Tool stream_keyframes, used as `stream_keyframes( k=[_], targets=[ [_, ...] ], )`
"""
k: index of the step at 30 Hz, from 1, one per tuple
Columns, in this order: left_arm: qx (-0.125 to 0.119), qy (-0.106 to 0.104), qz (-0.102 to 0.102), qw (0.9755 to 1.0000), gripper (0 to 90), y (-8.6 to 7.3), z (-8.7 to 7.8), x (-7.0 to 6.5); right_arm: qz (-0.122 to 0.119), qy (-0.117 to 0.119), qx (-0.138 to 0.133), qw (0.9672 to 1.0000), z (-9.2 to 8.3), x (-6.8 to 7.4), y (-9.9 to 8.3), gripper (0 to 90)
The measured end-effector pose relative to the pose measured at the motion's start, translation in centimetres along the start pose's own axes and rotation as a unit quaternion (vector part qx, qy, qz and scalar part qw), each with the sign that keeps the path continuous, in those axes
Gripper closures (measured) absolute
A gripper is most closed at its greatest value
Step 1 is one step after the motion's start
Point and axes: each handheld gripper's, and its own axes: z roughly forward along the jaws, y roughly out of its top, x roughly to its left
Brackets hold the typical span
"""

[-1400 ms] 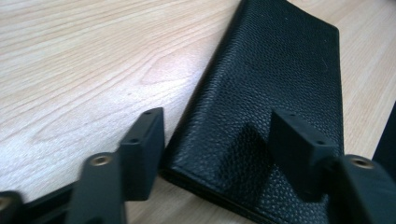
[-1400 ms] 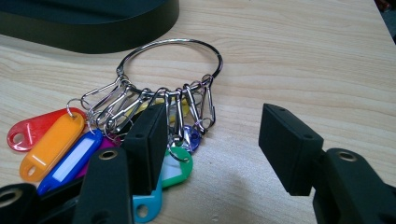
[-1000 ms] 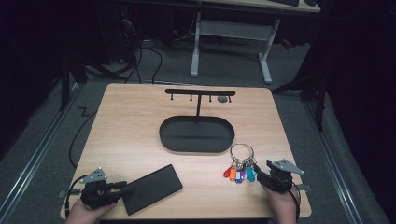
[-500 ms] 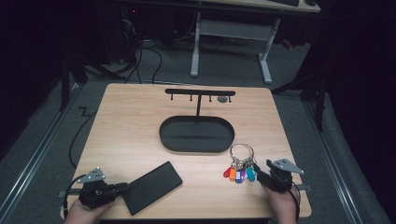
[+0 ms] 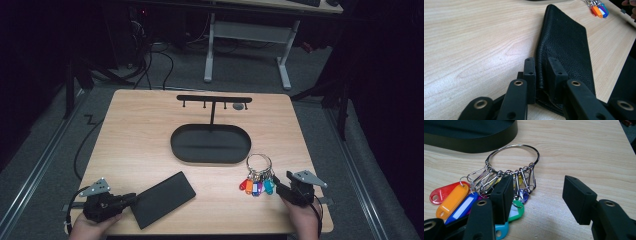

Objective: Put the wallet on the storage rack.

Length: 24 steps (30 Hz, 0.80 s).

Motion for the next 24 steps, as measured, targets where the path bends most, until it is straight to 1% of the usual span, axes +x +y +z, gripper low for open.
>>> stream_keyframes(
  k=[2,3,6,8,9,10,12,13,16,18,19,23,24],
  targets=[
    [-0.004,0.005,0.004,1.0,79.0,0.1,-0.1,0.0,-0.001,0.0,0.0,1.0,0.0,0.0,0.0,42.5],
    [-0.011,0.009,0.002,0.9999,79.1,0.1,-0.3,0.0,-0.002,0.0,0.0,1.0,0.0,0.0,0.0,42.5],
    [-0.019,0.014,0.003,0.9997,79.3,0.2,-0.5,0.1,-0.001,0.0,0.001,1.0,0.1,0.1,0.0,42.5],
    [-0.032,0.023,0.007,0.9992,79.4,0.4,-0.8,0.1,-0.001,0.001,0.002,1.0,0.1,0.1,0.0,42.6],
    [-0.032,0.023,0.007,0.9992,79.4,0.4,-0.8,0.1,-0.002,0.0,0.001,1.0,0.1,0.1,0.0,42.6],
    [-0.045,0.029,0.009,0.9985,79.4,0.5,-1.0,0.1,-0.002,0.0,0.001,1.0,0.1,0.1,0.0,42.6],
    [-0.056,0.039,0.012,0.9976,79.5,0.6,-1.2,0.0,-0.002,0.001,0.001,1.0,0.1,0.1,0.0,42.6],
    [-0.056,0.039,0.012,0.9976,79.6,0.6,-1.2,0.0,-0.004,0.0,0.001,1.0,0.1,0.1,0.0,42.6],
    [-0.073,0.045,0.017,0.9962,79.8,1.0,-1.5,0.0,-0.003,0.001,0.0,1.0,0.1,0.1,0.0,42.6],
    [-0.08,0.048,0.023,0.9954,80.0,1.1,-1.5,-0.2,-0.001,0.001,0.001,1.0,0.1,0.1,0.0,42.6],
    [-0.08,0.048,0.023,0.9954,80.1,1.1,-1.5,-0.2,-0.001,0.001,0.002,1.0,0.2,0.1,0.0,42.6],
    [-0.094,0.057,0.041,0.9931,80.4,1.6,-1.5,-0.6,-0.001,0.001,0.003,1.0,0.2,0.2,0.0,42.6],
    [-0.096,0.055,0.044,0.9928,80.6,1.8,-1.4,-0.6,0.0,0.0,0.004,1.0,0.2,0.2,0.0,42.6]
  ],
)
